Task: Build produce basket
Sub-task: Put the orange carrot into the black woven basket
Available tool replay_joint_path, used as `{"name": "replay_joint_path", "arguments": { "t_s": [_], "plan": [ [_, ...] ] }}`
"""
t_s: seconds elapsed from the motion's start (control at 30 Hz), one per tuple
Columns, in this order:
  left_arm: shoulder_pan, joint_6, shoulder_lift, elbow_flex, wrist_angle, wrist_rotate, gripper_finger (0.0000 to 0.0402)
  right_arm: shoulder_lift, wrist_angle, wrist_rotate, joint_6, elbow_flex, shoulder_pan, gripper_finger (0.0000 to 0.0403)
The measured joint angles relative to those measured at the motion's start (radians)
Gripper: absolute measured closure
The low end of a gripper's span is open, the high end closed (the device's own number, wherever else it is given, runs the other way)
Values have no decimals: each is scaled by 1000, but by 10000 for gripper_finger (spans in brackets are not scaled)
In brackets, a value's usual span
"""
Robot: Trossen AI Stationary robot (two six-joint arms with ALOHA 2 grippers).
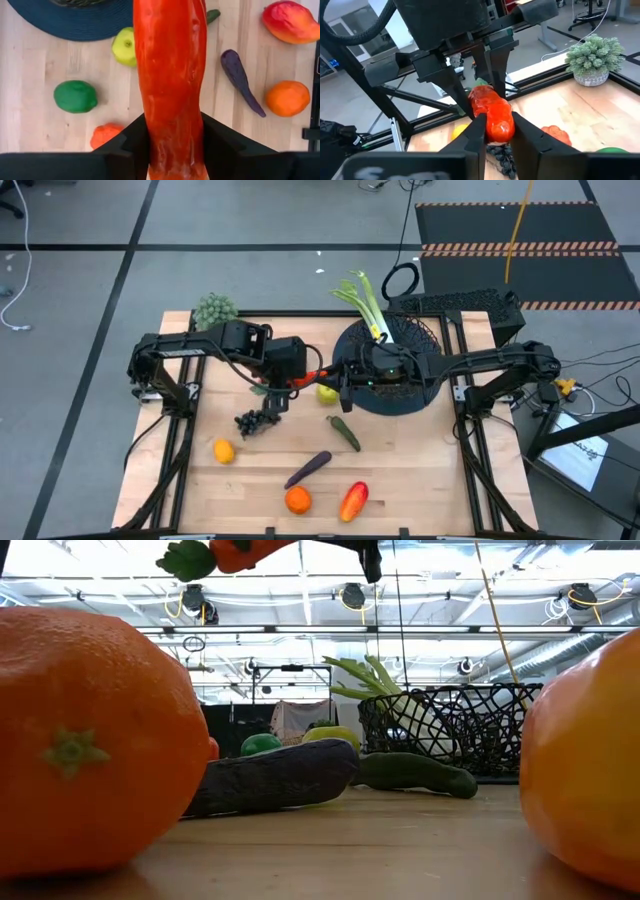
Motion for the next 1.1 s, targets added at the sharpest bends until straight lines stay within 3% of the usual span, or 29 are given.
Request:
{"name": "replay_joint_path", "arguments": {
  "t_s": [0.27,0.5,0.67,0.97,1.1],
  "plan": [
    [1,-170,1,21,-7,-48,169,-14,-4,-1,83,0,0,340],
    [2,-189,1,234,-46,-40,111,-120,-55,-6,119,0,-3,338],
    [7,-138,0,432,-39,-113,117,-228,-128,-2,129,0,-15,338],
    [102,-174,-174,386,194,-175,160,-423,-114,7,107,1,-72,338],
    [138,-164,-202,387,262,-190,172,-496,-88,81,70,1,-99,338]
  ]
}}
